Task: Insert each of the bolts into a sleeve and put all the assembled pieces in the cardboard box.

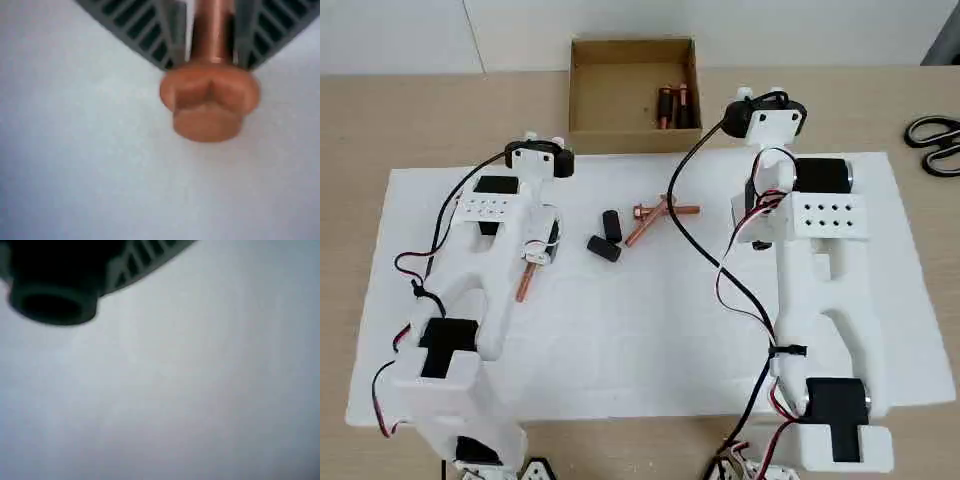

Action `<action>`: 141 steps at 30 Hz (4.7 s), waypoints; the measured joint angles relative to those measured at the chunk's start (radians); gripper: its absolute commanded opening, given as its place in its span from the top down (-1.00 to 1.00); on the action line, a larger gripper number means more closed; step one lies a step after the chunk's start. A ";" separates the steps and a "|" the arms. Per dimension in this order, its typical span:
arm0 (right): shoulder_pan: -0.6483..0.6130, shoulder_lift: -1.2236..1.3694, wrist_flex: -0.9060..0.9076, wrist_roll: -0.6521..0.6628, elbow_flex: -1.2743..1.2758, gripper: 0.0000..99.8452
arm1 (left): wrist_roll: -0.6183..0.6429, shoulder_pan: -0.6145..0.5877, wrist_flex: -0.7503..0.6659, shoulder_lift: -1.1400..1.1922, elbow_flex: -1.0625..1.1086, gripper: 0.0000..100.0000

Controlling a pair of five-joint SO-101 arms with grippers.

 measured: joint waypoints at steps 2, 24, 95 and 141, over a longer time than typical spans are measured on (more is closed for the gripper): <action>0.000 0.000 0.000 0.000 0.000 0.99 | 0.011 0.002 -0.011 0.014 0.000 0.86; -0.003 0.000 0.000 0.000 0.000 0.99 | 0.021 0.005 -0.015 -0.052 0.002 0.99; -0.402 -0.954 -1.237 -0.126 1.292 0.99 | 0.315 0.003 0.115 -0.818 0.124 0.99; -0.549 -0.951 -1.866 -0.256 1.619 0.99 | 0.480 0.316 -0.272 -0.818 0.175 0.99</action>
